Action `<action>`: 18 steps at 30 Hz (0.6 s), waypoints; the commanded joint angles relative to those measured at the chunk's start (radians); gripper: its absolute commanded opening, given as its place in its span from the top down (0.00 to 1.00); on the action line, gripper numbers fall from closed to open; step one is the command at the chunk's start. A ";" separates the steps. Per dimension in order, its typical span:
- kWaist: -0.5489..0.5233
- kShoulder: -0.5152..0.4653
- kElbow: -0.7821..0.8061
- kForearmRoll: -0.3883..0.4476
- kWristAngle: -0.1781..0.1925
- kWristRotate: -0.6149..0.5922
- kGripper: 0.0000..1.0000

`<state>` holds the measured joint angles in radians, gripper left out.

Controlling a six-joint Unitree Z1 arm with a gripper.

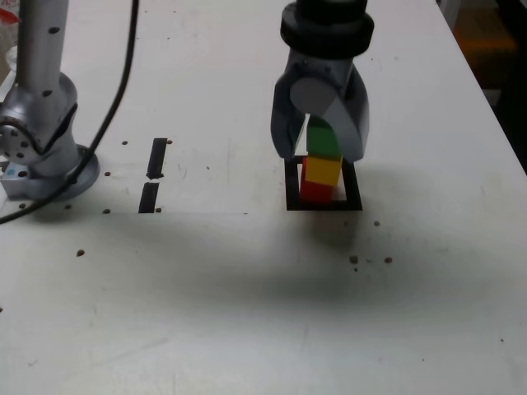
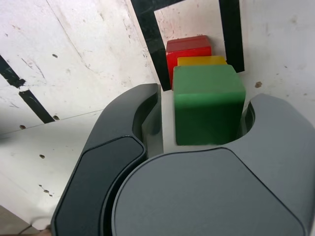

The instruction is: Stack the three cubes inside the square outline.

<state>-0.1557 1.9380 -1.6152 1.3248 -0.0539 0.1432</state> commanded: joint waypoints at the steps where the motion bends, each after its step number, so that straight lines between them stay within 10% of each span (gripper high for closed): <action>1: 0.002 -0.016 -0.007 0.007 0.008 0.001 0.31; 18: 0.002 -0.227 0.048 0.111 0.138 -0.054 0.10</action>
<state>-0.1549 1.7302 -1.5676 1.4388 0.0857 0.0887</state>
